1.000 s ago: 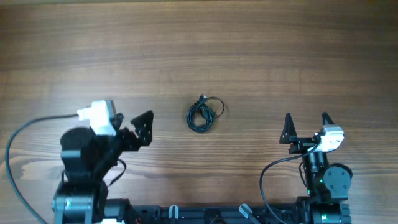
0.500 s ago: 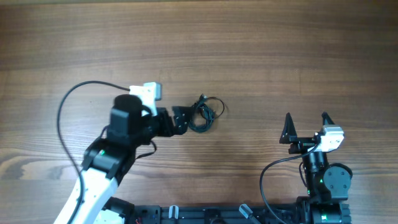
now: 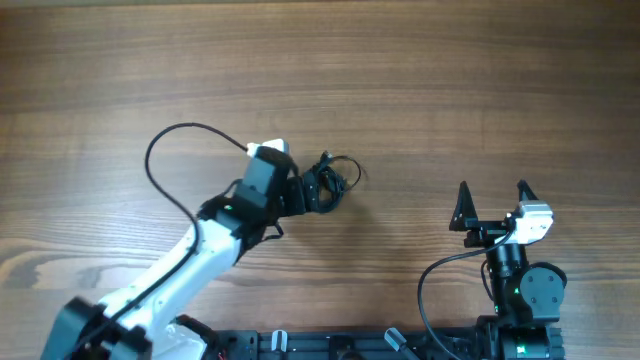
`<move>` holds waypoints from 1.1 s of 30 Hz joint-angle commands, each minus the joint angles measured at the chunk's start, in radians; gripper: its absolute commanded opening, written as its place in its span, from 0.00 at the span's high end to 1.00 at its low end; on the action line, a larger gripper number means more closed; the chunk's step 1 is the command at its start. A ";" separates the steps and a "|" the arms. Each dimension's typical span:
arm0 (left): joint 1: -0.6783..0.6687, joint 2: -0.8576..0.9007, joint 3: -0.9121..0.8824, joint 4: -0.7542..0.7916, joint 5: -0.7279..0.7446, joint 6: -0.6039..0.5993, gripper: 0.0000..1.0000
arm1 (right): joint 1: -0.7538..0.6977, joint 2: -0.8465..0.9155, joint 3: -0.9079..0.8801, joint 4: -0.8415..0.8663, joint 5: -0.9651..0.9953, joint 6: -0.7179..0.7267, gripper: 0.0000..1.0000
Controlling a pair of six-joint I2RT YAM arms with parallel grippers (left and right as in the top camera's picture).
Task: Untangle cables
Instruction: 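Reach the left gripper forward and down onto the black cable bundle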
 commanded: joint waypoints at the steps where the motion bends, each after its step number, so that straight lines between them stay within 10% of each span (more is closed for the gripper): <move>1: -0.038 0.071 0.010 0.034 -0.176 -0.007 0.17 | 0.005 -0.011 -0.003 0.004 -0.011 -0.002 0.00; 11: -0.049 0.174 0.010 0.138 -0.175 -0.007 0.36 | 0.005 -0.011 -0.003 0.004 -0.011 -0.003 0.00; 28: -0.108 0.315 0.010 0.268 -0.173 0.054 0.42 | 0.005 -0.011 -0.003 0.004 -0.011 -0.002 0.00; 33: -0.138 0.354 0.010 0.249 -0.211 0.053 0.70 | 0.005 -0.011 -0.003 0.004 -0.011 -0.002 0.00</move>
